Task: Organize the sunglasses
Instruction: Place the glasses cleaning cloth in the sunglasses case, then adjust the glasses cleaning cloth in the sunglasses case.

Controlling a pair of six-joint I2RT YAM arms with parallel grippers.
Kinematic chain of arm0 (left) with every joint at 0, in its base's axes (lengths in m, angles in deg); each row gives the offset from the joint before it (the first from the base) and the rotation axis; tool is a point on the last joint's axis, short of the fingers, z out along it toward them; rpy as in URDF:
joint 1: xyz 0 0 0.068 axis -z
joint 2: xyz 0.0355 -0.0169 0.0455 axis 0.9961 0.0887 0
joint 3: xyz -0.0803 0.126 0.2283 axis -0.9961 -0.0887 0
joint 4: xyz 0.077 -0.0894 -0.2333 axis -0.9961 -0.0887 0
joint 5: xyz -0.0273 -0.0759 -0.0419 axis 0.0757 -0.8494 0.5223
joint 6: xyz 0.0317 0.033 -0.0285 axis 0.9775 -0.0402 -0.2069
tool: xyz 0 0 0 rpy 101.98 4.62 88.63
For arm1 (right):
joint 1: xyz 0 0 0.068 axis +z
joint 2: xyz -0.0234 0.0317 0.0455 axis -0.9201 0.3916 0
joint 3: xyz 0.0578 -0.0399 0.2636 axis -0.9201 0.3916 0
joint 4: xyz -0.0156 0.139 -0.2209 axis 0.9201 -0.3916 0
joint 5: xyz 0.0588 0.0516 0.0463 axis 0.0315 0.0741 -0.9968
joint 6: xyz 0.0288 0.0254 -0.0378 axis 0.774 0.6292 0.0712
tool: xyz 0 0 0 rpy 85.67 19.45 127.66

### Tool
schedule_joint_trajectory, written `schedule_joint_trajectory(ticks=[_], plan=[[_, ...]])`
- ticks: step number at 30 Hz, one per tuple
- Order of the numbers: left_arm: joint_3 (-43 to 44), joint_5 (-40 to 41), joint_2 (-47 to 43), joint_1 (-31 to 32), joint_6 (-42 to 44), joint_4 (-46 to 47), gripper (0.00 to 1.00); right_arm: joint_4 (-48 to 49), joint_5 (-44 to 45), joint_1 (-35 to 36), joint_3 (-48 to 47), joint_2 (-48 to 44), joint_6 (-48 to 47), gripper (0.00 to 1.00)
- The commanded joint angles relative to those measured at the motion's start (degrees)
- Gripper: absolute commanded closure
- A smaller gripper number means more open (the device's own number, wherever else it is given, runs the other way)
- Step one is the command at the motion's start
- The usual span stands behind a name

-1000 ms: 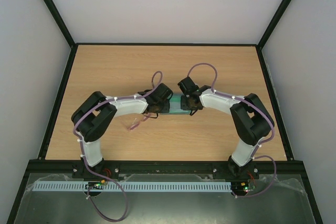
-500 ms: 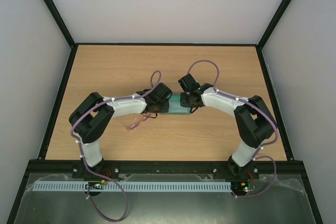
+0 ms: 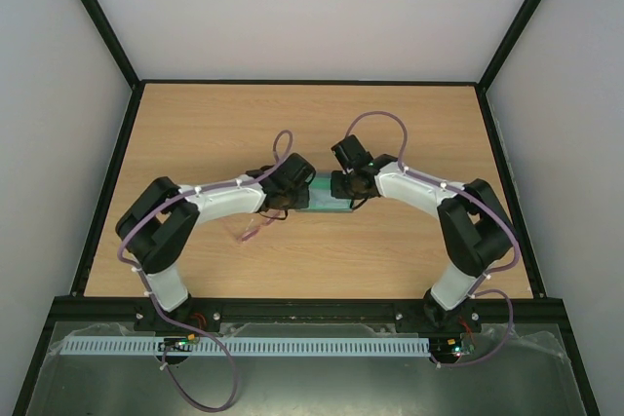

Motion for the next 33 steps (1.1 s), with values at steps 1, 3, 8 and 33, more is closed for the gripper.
schedule_joint_trajectory(ticks=[1,3,8,33], plan=[[-1.3,1.3,-4.3,-0.4,-0.9,-1.0,0.82,3.2,-5.2,0.5,-0.3,-2.3,-0.5,0.78],[-2.0,1.2,-5.9,-0.6,-1.2,-1.1,0.81,3.4,-5.3,1.2,-0.9,-1.3,-0.5,0.78],[-4.5,0.5,-10.1,-1.2,-1.7,-1.5,0.81,3.8,-4.8,3.8,-2.5,1.3,-0.2,0.79],[-12.2,-0.1,-18.9,-3.5,-1.9,-1.6,0.82,6.3,-4.6,10.1,-6.8,11.2,0.9,0.92]])
